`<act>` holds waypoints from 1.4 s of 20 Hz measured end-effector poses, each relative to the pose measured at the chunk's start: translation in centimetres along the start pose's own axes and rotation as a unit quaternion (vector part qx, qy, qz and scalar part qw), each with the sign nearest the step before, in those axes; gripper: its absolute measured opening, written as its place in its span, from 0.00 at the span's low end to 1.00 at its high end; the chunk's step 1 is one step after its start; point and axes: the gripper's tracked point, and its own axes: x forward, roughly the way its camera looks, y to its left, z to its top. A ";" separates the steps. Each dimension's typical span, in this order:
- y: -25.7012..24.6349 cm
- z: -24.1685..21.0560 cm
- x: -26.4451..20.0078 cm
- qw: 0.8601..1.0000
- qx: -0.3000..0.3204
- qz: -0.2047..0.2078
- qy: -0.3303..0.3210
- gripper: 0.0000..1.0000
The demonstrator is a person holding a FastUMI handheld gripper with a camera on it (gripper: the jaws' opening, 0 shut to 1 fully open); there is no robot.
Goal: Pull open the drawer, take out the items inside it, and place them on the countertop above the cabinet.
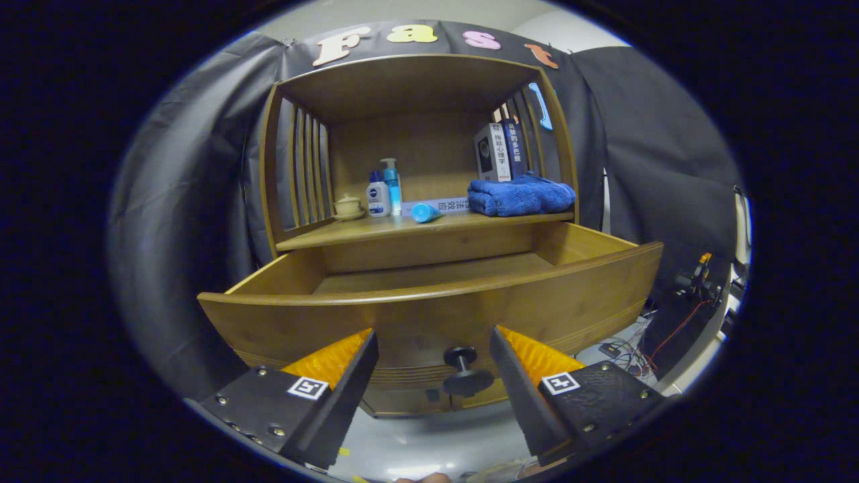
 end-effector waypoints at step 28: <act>0.1 1.4 2.2 0.999 -0.027 0.033 0.006 0.99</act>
